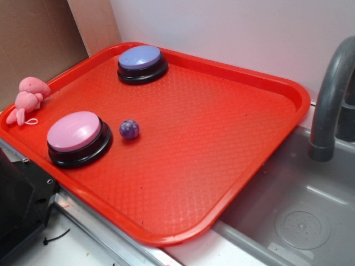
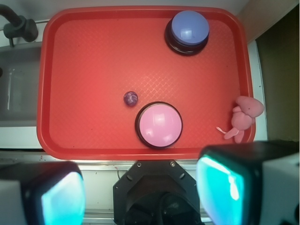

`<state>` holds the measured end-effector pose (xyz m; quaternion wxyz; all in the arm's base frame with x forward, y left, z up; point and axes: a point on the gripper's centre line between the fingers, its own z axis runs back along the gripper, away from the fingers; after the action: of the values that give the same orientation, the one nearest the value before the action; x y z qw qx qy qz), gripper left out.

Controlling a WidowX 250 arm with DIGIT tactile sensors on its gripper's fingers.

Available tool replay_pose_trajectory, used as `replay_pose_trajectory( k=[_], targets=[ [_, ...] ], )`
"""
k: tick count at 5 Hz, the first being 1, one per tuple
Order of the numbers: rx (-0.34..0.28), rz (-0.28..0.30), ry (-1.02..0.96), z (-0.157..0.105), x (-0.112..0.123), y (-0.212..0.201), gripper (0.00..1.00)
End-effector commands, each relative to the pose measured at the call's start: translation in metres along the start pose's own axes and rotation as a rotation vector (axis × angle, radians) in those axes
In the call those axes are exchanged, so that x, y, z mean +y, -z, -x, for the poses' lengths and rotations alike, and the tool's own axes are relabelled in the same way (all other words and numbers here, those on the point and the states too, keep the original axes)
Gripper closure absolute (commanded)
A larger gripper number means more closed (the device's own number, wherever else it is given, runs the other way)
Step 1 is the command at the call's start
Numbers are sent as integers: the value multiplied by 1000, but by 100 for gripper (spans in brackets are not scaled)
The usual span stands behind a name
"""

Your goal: Push the pink button.

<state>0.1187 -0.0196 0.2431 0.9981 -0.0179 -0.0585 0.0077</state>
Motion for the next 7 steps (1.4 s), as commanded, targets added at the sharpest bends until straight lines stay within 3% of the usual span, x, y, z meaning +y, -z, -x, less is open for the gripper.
replay_pose_trajectory(
  k=[1, 3, 5, 7],
  targets=[
    [0, 0, 0, 0, 0, 0, 0],
    [115, -54, 175, -27, 15, 75, 0],
    [87, -79, 214, -19, 35, 126, 0],
    [79, -38, 209, -9, 42, 164, 0]
  ],
)
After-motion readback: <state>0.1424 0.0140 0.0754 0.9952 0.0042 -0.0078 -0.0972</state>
